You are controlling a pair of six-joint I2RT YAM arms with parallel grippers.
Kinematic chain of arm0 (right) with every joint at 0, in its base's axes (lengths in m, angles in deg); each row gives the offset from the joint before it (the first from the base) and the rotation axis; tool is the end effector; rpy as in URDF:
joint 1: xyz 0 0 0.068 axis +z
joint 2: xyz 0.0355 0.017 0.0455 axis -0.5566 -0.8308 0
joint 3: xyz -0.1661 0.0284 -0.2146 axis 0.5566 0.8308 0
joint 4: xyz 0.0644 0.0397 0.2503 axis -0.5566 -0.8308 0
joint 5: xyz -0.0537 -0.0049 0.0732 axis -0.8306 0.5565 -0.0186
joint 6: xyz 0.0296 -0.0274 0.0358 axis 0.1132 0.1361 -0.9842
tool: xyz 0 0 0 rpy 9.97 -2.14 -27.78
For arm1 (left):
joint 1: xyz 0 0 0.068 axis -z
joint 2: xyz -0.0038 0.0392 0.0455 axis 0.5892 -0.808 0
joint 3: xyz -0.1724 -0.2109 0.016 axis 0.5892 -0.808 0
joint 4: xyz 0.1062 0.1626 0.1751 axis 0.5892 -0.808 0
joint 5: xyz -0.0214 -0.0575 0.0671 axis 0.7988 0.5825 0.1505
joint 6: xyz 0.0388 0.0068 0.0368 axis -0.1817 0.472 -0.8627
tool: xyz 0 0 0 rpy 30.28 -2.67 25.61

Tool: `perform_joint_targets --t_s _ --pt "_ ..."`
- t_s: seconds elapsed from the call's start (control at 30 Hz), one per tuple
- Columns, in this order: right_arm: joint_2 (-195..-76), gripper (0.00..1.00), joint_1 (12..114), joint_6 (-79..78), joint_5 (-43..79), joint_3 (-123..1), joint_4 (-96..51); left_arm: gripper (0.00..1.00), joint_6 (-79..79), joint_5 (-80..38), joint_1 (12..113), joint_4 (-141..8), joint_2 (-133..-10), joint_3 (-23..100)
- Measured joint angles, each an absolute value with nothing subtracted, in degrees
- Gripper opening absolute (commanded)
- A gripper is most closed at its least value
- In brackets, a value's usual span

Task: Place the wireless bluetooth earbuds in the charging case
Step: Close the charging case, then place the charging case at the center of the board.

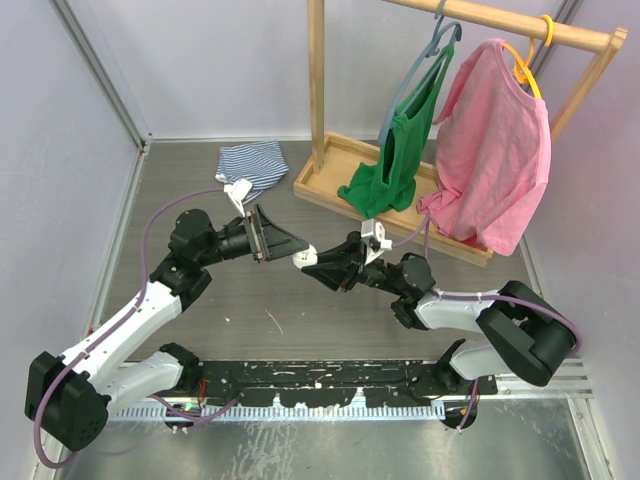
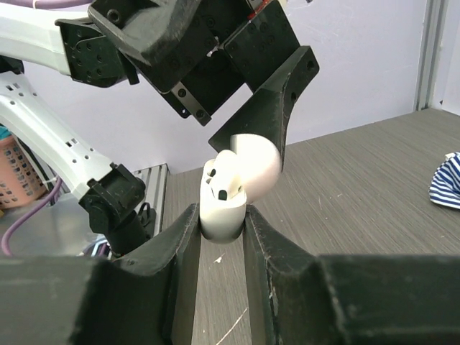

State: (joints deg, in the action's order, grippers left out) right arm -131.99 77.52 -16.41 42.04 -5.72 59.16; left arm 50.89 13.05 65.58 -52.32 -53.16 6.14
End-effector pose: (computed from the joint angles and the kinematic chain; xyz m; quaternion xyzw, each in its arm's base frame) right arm 0.1619 0.1806 0.2403 -0.3227 0.4728 0.5659 0.5934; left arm 0.1859 -0.1326 0.3193 0.0519 0.7083 -0.6508 0.2686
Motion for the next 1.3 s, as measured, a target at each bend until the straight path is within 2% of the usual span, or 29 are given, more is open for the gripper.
perform_joint_targets --t_s 0.27,0.37,0.53,0.73,0.93,1.1,1.3 --pt "-132.1 0.01 77.22 -17.87 43.07 -5.63 59.46 0.76 52.79 14.99 65.55 -47.32 -52.46 6.12" --pt "-132.36 0.01 76.93 -18.05 43.18 -5.43 59.31 0.8 52.28 15.1 65.55 -47.58 -51.1 6.12" --pt "-132.21 0.01 75.64 -18.11 43.13 -5.28 56.88 0.87 45.05 12.06 65.55 -58.2 -47.13 7.73" --pt "-127.86 0.01 73.66 -17.89 41.1 -5.23 45.06 1.0 31.35 -2.89 65.55 -83.56 -42.16 15.62" --pt "-123.67 0.01 70.95 -17.65 37.54 -5.3 31.53 0.98 20.9 -20.4 65.55 -103.29 -40.28 24.8" --pt "-123.64 0.04 68.78 -17.87 32.69 -5.39 21.06 0.98 13.71 -33.88 65.55 -112.67 -39.67 28.52" --pt "-126.79 0.03 66.92 -22.09 24.88 -5.32 14.46 0.98 8.29 -49.62 65.55 -113.83 -36.76 22.62"
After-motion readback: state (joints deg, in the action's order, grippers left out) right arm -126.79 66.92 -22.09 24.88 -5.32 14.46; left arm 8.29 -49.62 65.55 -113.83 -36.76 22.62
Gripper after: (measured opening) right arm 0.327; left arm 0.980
